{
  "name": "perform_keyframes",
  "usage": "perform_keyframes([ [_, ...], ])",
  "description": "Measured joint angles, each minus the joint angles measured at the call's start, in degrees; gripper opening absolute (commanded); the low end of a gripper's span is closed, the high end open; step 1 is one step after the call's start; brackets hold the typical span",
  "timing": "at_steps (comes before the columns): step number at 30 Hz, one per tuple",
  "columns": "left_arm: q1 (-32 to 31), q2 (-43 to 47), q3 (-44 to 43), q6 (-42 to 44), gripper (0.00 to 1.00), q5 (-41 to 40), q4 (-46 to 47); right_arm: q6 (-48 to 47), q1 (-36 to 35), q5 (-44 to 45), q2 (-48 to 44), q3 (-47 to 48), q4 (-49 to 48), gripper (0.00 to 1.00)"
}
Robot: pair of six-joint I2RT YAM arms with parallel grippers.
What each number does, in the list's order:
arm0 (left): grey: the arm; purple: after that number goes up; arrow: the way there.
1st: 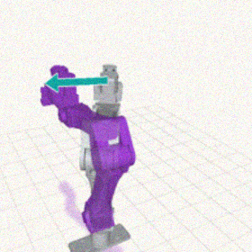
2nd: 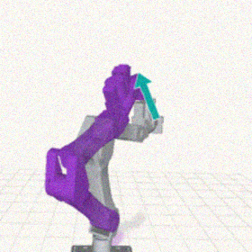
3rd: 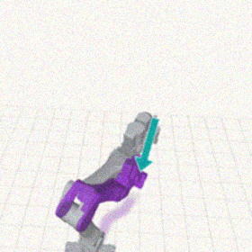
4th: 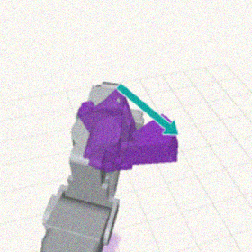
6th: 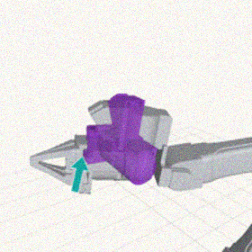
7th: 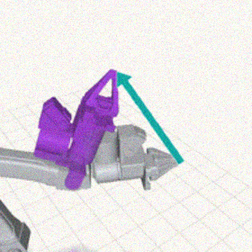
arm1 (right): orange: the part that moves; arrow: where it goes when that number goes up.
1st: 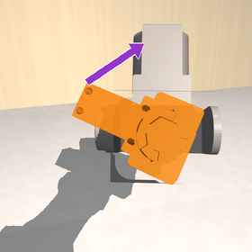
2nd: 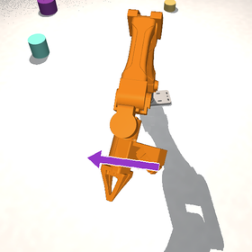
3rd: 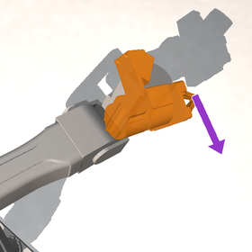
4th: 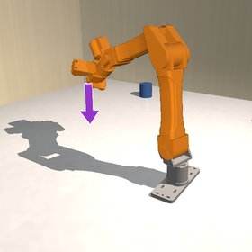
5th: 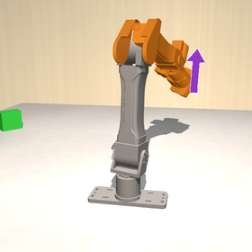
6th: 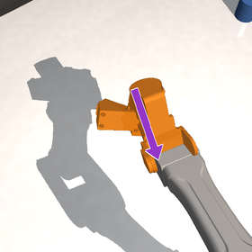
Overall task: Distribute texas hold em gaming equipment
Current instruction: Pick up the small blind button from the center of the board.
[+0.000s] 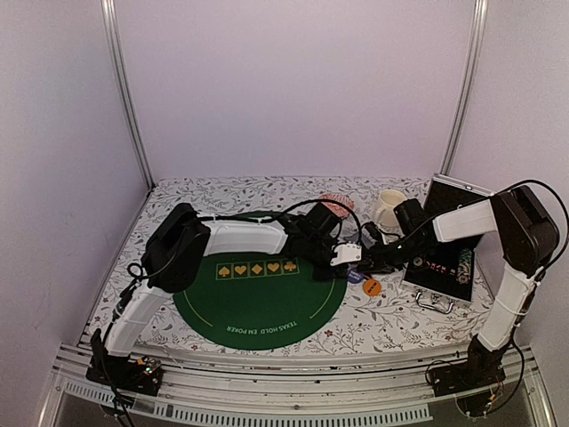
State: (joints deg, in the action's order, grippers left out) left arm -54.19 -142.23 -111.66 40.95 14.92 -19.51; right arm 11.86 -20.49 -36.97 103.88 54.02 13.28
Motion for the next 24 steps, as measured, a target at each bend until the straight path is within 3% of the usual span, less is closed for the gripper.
perform_keyframes([
  [5,0.09,-0.42,-0.55,0.02,0.33,0.31,-0.02,0.37,0.37,-0.66,0.35,-0.04,-1.03,0.24],
  [15,0.5,-0.63,-0.98,0.26,0.57,-0.07,0.94,2.34,0.92,-2.99,0.37,-1.27,-4.48,0.24],
  [24,0.76,-0.92,-1.44,0.48,0.59,0.2,1.18,4.5,1.01,-4.7,0.48,-1.22,-7.56,0.23],
])
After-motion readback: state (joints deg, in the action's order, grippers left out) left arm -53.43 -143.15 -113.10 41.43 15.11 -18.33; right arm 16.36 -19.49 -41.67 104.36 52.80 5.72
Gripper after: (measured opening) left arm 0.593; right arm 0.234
